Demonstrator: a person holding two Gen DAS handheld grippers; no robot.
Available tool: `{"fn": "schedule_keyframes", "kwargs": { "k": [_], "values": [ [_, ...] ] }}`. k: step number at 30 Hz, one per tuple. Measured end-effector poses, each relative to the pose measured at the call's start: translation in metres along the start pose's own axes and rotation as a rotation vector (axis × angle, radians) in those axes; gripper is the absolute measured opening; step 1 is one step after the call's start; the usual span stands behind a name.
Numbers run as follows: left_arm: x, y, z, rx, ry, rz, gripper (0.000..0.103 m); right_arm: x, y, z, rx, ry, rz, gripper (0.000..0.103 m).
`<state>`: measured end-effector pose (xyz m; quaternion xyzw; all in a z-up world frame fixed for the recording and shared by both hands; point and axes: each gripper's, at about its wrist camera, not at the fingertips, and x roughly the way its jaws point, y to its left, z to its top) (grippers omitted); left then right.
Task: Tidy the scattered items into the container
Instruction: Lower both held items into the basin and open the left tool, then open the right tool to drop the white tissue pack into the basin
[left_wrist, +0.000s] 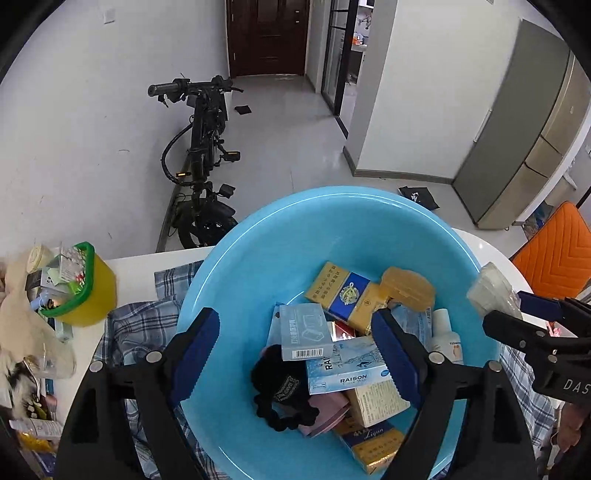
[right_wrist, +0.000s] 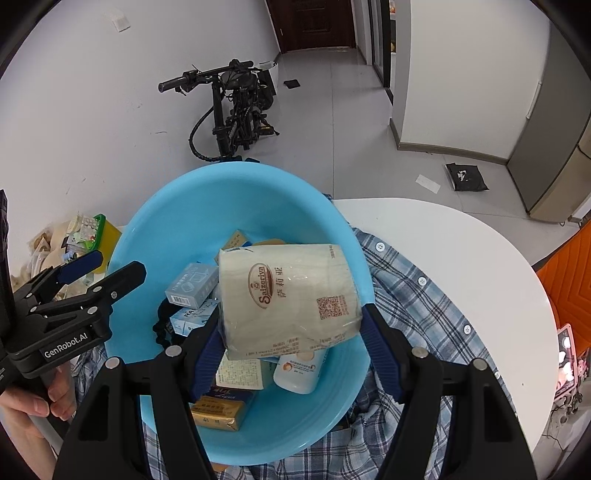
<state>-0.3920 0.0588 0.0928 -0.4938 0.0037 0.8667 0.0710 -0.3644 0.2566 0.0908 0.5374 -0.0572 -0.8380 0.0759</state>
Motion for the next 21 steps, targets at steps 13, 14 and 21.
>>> {"fn": "schedule_keyframes", "kwargs": {
  "k": [13, 14, 21],
  "values": [
    [0.003, 0.01, -0.002, -0.02, 0.003, 0.012, 0.086, 0.007, 0.016, 0.001, -0.055, -0.058, -0.107, 0.088],
    [0.003, 0.011, -0.002, -0.025, 0.0, 0.012, 0.086, 0.005, 0.017, 0.001, -0.062, -0.065, -0.093, 0.089],
    [0.006, 0.012, -0.006, -0.061, -0.004, 0.001, 0.086, 0.005, 0.021, 0.001, -0.093, -0.062, -0.072, 0.089]
  ]
}}
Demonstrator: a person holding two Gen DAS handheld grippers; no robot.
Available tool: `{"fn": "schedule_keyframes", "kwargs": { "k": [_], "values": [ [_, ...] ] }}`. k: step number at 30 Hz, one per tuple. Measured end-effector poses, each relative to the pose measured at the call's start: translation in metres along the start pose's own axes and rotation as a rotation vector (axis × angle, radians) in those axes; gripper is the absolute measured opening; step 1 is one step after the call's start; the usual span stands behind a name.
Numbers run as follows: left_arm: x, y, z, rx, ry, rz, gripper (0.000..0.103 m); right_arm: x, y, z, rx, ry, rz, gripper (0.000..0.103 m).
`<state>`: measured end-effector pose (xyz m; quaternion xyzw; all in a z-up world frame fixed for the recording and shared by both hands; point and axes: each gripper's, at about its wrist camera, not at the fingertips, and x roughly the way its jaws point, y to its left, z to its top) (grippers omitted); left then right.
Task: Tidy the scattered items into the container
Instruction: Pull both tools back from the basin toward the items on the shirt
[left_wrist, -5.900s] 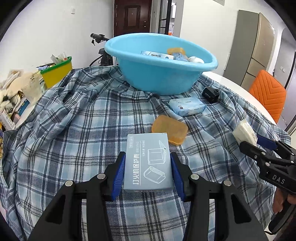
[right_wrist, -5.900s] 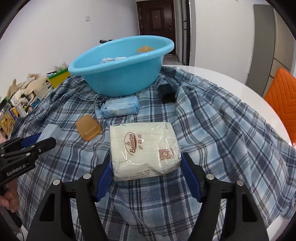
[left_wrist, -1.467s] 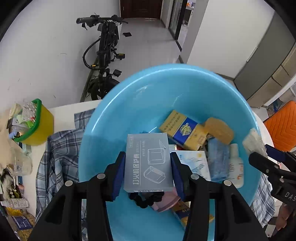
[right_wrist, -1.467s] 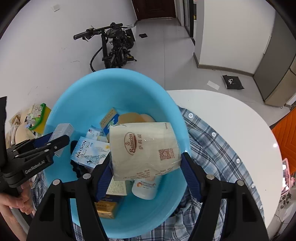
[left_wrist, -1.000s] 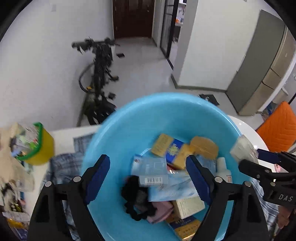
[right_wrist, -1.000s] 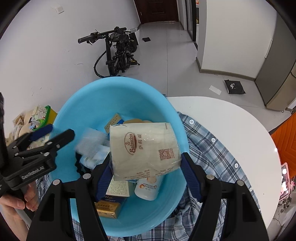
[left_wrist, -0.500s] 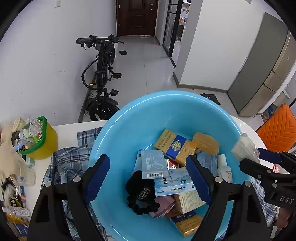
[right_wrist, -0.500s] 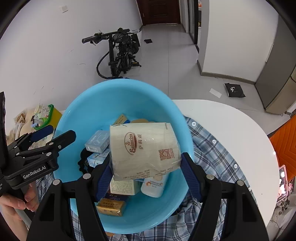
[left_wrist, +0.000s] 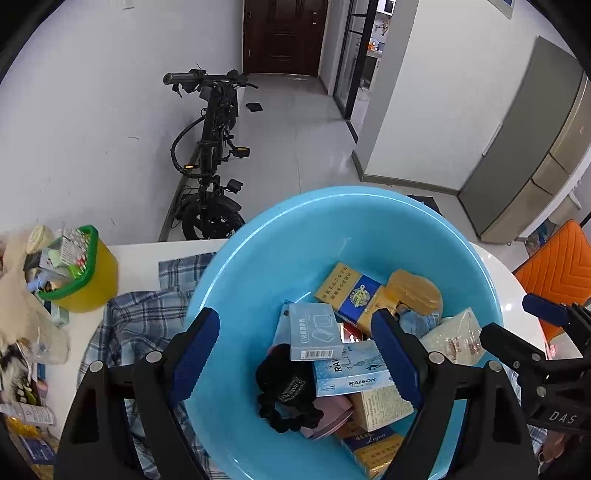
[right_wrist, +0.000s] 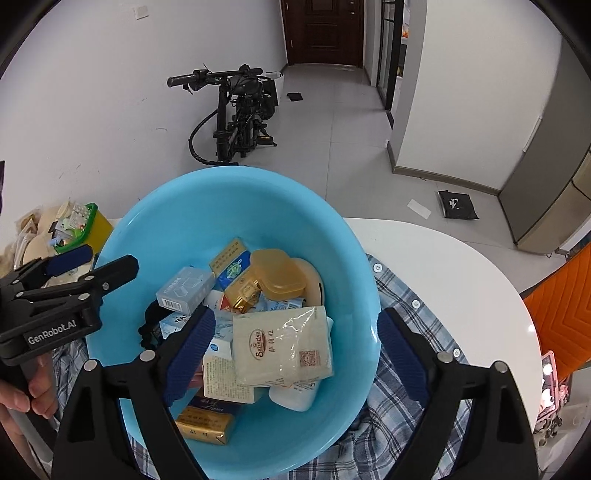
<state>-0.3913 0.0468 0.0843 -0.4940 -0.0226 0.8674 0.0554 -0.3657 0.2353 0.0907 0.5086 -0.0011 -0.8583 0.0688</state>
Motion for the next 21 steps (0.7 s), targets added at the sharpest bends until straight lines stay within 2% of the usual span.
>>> {"fn": "schedule_keyframes", "kwargs": {
  "k": [3, 5, 6, 9, 11, 13, 15, 16, 18, 21],
  "values": [
    [-0.002, -0.002, -0.001, 0.02, -0.021, 0.019, 0.086, -0.001, 0.0, -0.001, 0.001, -0.007, -0.011, 0.089],
    [-0.012, -0.005, -0.002, 0.032, -0.09, 0.015, 0.086, -0.006, -0.001, -0.001, -0.001, -0.043, -0.01, 0.089],
    [-0.021, -0.007, -0.003, 0.044, -0.158, 0.02, 0.086, -0.009, -0.001, -0.002, -0.003, -0.065, -0.009, 0.089],
    [-0.042, -0.011, -0.008, 0.061, -0.325, 0.04, 0.086, -0.026, -0.002, -0.008, -0.018, -0.199, -0.025, 0.089],
    [-0.052, -0.011, -0.012, 0.062, -0.395, 0.004, 0.087, -0.042, 0.002, -0.016, -0.058, -0.343, -0.013, 0.09],
    [-0.059, -0.012, -0.016, 0.078, -0.456, -0.023, 0.089, -0.054, 0.005, -0.023, -0.088, -0.461, -0.026, 0.101],
    [-0.065, -0.014, -0.024, 0.11, -0.534, -0.01, 0.09, -0.063, 0.01, -0.031, -0.093, -0.572, -0.083, 0.103],
    [-0.067, -0.016, -0.027, 0.125, -0.567, 0.009, 0.091, -0.065, 0.012, -0.034, -0.098, -0.603, -0.098, 0.103],
    [-0.069, -0.019, -0.033, 0.162, -0.619, 0.054, 0.103, -0.067, 0.015, -0.038, -0.108, -0.635, -0.114, 0.103],
    [-0.071, -0.021, -0.038, 0.169, -0.634, 0.088, 0.103, -0.067, 0.015, -0.041, -0.092, -0.654, -0.127, 0.103]
  ]
}}
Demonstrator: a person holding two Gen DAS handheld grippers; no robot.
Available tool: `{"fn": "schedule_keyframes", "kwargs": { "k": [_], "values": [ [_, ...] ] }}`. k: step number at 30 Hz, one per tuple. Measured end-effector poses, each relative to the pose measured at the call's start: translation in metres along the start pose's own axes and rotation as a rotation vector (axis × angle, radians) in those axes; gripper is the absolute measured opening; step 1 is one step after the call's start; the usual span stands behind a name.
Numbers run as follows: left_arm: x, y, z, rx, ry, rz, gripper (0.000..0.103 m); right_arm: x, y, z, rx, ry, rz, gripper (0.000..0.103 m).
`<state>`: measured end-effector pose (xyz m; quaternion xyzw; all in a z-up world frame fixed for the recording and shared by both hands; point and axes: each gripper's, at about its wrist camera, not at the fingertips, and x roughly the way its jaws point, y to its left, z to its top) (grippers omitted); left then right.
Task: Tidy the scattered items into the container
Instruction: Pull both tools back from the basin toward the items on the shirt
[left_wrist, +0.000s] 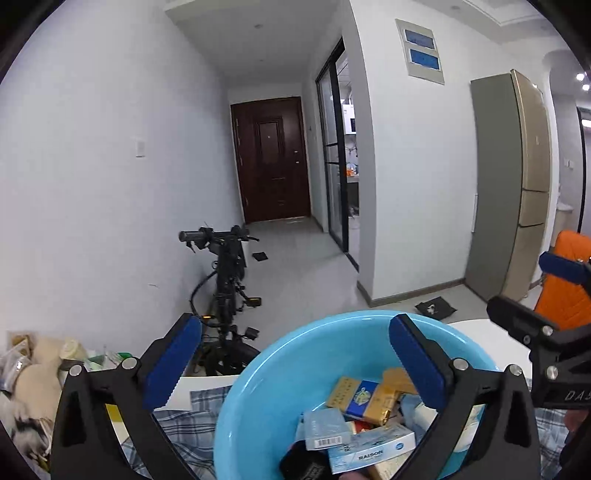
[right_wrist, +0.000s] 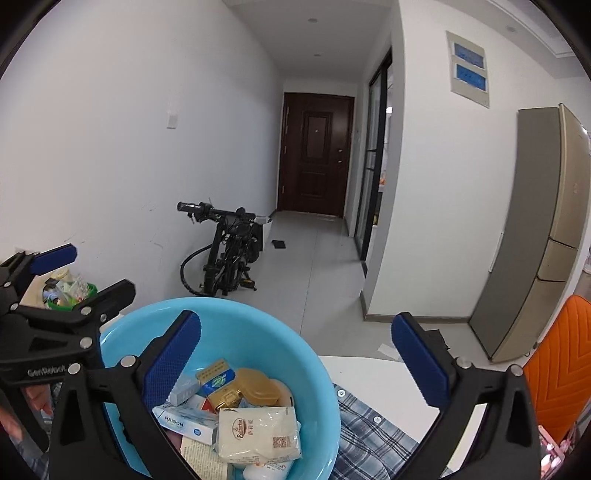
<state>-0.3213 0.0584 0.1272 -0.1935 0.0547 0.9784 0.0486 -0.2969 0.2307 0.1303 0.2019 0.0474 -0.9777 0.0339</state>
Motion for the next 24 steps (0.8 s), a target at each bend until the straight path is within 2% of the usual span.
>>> {"fn": "schedule_keyframes", "kwargs": {
  "k": [3, 10, 14, 20, 22, 24],
  "values": [
    [-0.002, 0.004, -0.002, -0.014, 0.001, 0.008, 0.103, -0.001, 0.0, -0.001, 0.005, -0.008, -0.016, 0.103],
    [-0.027, 0.016, -0.005, -0.067, 0.006, -0.11, 0.103, -0.016, -0.005, -0.001, 0.035, -0.021, -0.004, 0.103],
    [-0.072, 0.017, -0.023, -0.06, -0.035, -0.134, 0.103, -0.047, 0.0, -0.013, 0.031, -0.049, 0.015, 0.103],
    [-0.141, 0.034, -0.052, -0.176, -0.084, -0.242, 0.103, -0.097, 0.01, -0.041, 0.056, -0.026, 0.117, 0.103],
    [-0.162, 0.035, -0.056, -0.202, -0.111, -0.25, 0.103, -0.118, 0.016, -0.051, 0.058, -0.022, 0.158, 0.103],
    [-0.185, 0.032, -0.059, -0.181, -0.141, -0.236, 0.103, -0.139, 0.024, -0.06, 0.041, -0.017, 0.178, 0.103]
  ]
}}
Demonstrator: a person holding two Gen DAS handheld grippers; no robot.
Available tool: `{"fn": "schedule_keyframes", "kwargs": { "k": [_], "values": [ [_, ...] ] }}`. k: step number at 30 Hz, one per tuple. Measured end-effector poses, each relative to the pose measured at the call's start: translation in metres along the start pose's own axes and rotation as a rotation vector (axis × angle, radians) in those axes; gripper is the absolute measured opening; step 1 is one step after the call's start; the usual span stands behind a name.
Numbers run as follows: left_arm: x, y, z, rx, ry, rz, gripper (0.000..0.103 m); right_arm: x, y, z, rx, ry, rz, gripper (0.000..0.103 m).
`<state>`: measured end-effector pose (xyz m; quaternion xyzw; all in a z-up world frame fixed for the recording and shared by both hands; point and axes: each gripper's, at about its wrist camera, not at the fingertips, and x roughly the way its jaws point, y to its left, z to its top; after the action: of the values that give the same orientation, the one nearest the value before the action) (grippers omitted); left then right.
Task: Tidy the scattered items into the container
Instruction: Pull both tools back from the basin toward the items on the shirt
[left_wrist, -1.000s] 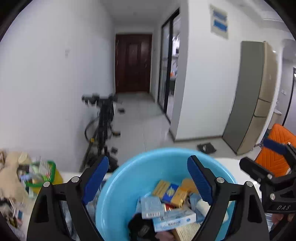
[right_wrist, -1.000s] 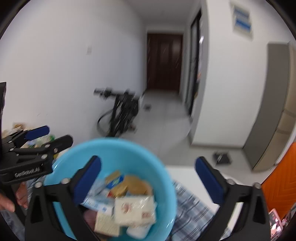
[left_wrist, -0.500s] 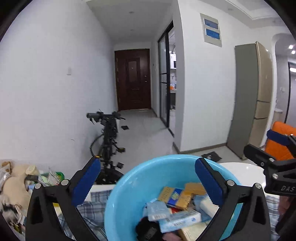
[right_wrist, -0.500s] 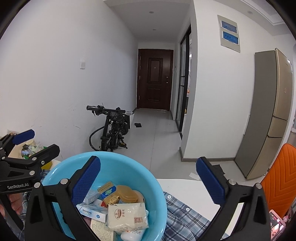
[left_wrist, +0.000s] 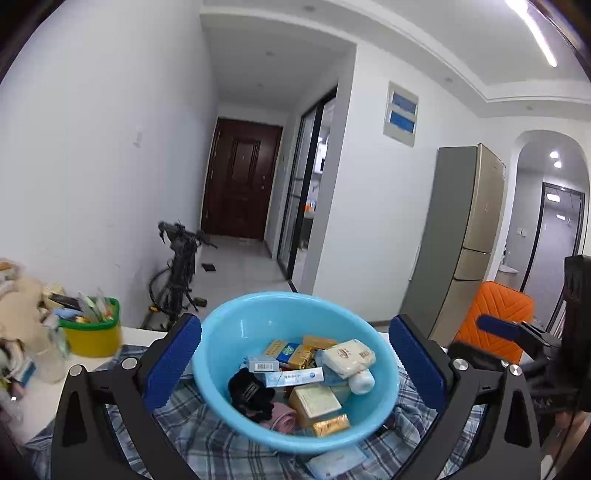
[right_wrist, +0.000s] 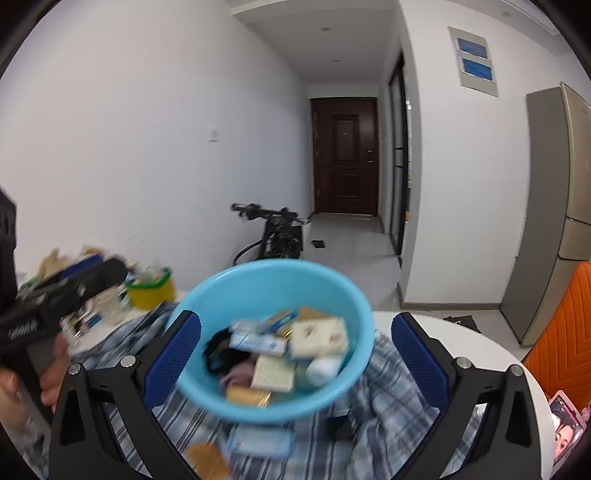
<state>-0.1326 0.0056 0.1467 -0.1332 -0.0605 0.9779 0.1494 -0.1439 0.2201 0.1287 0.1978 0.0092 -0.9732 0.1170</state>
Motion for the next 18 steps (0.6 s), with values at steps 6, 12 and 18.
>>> {"fn": "schedule_keyframes", "kwargs": {
  "k": [6, 12, 18],
  "values": [
    [-0.049, -0.032, -0.006, 0.218, -0.017, 0.04, 0.103, -0.061, 0.023, -0.02, -0.027, -0.043, 0.011, 0.103],
    [-0.089, -0.038, -0.008, 0.128, 0.029, 0.012, 0.103, -0.108, 0.035, -0.017, -0.017, -0.106, 0.016, 0.103],
    [-0.115, -0.038, 0.0, 0.106, -0.019, 0.074, 0.103, -0.13, 0.049, -0.013, -0.052, -0.142, 0.007, 0.103]
  ]
}}
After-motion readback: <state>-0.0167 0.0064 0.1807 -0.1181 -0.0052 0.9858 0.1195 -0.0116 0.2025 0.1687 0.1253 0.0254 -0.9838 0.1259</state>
